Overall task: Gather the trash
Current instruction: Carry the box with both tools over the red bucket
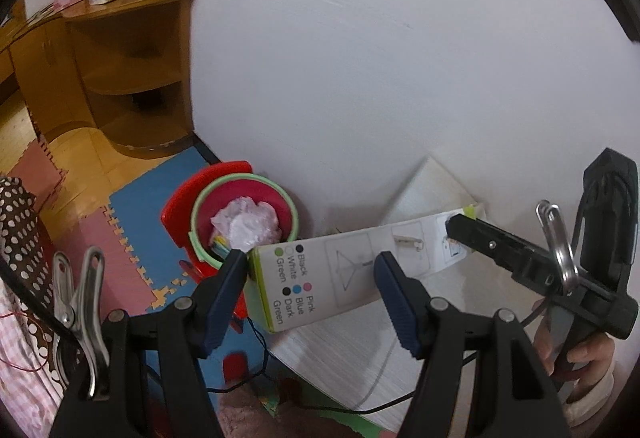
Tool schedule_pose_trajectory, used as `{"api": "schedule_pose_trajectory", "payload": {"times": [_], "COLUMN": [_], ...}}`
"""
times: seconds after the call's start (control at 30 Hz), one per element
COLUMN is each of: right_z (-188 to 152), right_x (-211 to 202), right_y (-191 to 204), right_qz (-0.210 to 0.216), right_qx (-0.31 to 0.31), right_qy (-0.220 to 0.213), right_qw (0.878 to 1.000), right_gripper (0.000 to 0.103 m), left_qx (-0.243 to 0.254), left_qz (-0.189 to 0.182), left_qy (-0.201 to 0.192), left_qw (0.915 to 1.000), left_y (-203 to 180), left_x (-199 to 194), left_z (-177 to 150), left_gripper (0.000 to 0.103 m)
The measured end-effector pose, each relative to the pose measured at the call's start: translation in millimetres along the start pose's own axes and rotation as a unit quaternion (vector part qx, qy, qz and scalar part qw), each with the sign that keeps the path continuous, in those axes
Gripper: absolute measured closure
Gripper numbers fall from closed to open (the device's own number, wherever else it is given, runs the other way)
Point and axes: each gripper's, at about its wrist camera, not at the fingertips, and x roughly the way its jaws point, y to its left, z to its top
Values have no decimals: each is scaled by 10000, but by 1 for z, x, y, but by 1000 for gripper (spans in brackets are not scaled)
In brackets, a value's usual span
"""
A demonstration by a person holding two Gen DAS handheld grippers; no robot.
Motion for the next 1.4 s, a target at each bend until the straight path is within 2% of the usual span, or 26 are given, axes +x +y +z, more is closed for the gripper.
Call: {"api": "schedule_pose_trajectory", "payload": {"times": [0.23,0.47,0.67,1.03,1.23,1.4], "right_z": [33,60,76,89,89,93], "right_x": [54,124,180,273,303,311], "right_y": [32,55,55,29,11,1], "right_qz": [-3,-62,-208,-522,-642,-669], "right_qx": [-112,-150,-77,142,324,431], "right_qy": [159,521,827,1491,1650,1647], "right_qw": [9998,9985,9963,9873,9837,9831], "right_gripper": [53,53,53,53,53,53], "left_qx": [-153,-315,-330,-265,14,188], "left_qz": [-19,-101,-231,-395,-320,-239], "left_qy": [100,338,610,1215,1418,1571], "left_qw": [9998,9989,9973,9915,9894,9871], "left_y": [58,113,145,181,188,185], "left_x": [26,76,125,218,260,288], "left_z": [35,59,72,81,77,71], "left_gripper": [34,34,34,34,37,37]}}
